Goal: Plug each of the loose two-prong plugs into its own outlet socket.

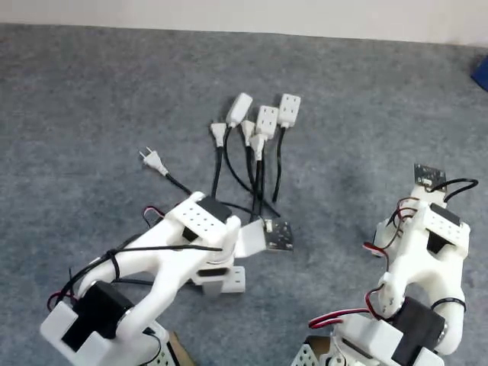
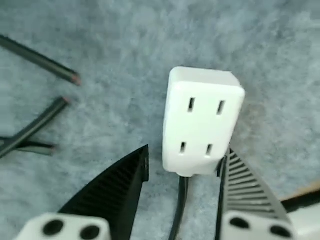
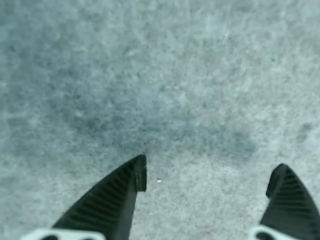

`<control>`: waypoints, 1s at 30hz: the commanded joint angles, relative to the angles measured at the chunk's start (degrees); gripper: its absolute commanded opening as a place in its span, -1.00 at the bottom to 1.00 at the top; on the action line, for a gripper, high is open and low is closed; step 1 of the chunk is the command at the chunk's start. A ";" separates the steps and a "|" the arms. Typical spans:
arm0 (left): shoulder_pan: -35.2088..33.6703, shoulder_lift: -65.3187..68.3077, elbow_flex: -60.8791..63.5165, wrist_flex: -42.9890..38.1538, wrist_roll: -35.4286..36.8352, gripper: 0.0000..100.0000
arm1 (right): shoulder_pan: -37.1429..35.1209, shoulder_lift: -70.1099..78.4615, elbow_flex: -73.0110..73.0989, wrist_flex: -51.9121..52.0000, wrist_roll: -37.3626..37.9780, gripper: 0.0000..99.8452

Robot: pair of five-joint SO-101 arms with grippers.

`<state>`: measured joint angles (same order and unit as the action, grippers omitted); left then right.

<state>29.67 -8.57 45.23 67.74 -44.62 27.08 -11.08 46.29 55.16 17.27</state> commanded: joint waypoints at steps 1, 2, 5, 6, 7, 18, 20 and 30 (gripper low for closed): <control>3.03 -1.27 -3.21 -0.62 1.58 -0.55 | -0.57 -0.84 -0.31 0.57 0.62 -0.26; 3.74 -1.27 -3.30 -0.70 1.58 -0.55 | -0.57 -0.84 -0.31 0.57 0.62 -0.26; 5.58 -1.27 -3.38 -1.05 1.67 -0.55 | -0.57 -0.84 -0.31 0.57 0.62 -0.26; 5.93 -1.27 -3.38 -1.85 1.93 -0.55 | -0.57 -0.84 -0.31 0.57 0.62 -0.26; 6.20 -1.27 -3.38 -2.64 3.08 -0.55 | -0.57 -0.84 -0.31 0.57 0.62 -0.26; 7.87 8.92 -11.12 -4.48 4.84 -0.89 | -0.40 -0.84 -0.31 0.57 0.62 -0.26; 7.87 13.76 -14.37 -4.48 4.84 -0.97 | -0.40 -0.84 -0.31 0.57 0.62 -0.26; 10.77 26.68 -30.90 3.78 5.71 -0.99 | -0.40 -0.84 -0.31 0.57 0.79 -0.26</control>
<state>37.41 15.69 19.47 69.05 -39.96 27.08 -11.08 46.29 55.16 17.27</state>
